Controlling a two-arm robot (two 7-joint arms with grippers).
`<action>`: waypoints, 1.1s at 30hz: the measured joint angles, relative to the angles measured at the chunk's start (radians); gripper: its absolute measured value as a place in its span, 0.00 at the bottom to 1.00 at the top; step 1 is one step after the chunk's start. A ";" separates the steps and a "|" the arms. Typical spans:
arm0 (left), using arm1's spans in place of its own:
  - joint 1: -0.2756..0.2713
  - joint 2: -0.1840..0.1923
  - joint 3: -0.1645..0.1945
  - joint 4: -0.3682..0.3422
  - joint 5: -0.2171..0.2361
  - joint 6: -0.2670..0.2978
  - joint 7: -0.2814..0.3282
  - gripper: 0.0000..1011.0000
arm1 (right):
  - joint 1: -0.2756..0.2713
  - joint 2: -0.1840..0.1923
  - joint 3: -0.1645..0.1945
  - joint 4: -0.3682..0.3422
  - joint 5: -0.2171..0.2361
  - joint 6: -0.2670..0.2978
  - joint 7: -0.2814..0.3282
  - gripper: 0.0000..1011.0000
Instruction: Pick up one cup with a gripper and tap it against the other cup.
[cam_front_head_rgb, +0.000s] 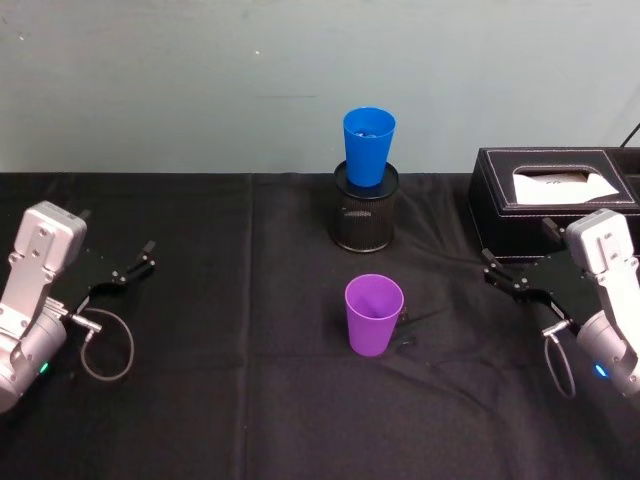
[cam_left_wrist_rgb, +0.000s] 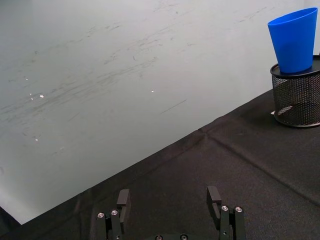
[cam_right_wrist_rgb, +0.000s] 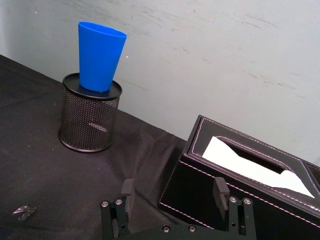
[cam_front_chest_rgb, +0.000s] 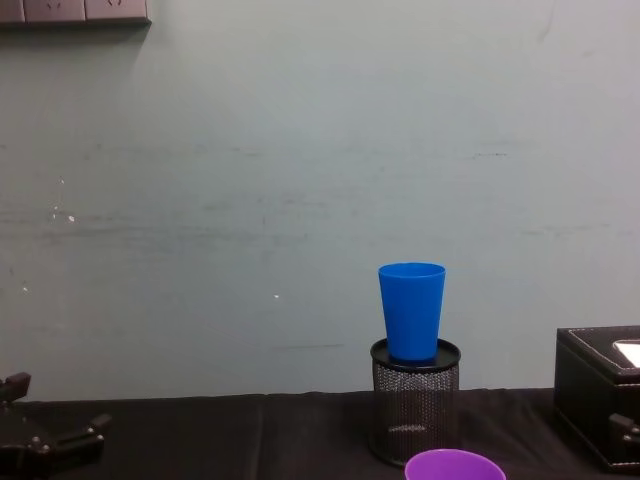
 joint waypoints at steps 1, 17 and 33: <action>0.000 0.000 0.000 0.000 0.000 0.000 0.000 0.99 | 0.000 0.000 0.000 0.000 0.000 0.000 0.000 0.99; 0.000 0.000 0.000 0.000 0.000 0.000 0.000 0.99 | 0.000 0.000 0.000 0.000 0.000 0.000 0.000 0.99; 0.000 0.000 0.000 0.000 0.000 0.000 0.000 0.99 | -0.194 0.067 0.065 -0.138 0.135 -0.171 0.194 0.99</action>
